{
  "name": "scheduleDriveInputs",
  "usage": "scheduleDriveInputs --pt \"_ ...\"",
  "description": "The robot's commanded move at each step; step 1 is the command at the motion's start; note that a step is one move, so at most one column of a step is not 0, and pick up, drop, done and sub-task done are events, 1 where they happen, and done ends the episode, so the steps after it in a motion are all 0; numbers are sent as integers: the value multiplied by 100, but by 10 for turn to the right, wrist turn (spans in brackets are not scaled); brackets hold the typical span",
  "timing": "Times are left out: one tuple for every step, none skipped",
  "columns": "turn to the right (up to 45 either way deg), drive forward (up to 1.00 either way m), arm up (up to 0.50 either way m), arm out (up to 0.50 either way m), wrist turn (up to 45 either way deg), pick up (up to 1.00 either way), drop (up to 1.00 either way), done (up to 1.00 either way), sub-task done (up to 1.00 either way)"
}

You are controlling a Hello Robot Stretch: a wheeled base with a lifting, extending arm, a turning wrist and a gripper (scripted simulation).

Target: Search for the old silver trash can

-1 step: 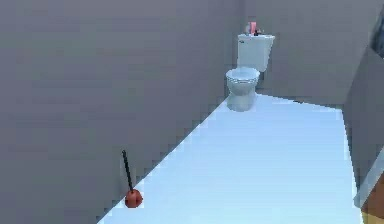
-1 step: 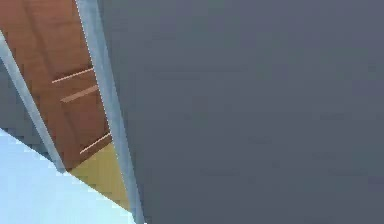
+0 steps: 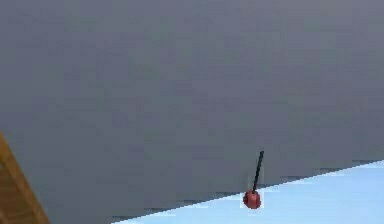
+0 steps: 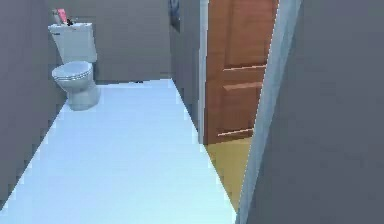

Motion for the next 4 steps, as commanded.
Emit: scheduleDriveInputs --pt "-450 0 0 0 0 0 0 0 0" --pt "-390 0 0 0 0 0 0 0 0" --pt "0 100 0 0 0 0 0 0 0" --pt "-30 0 0 0 0 0 0 0 0"
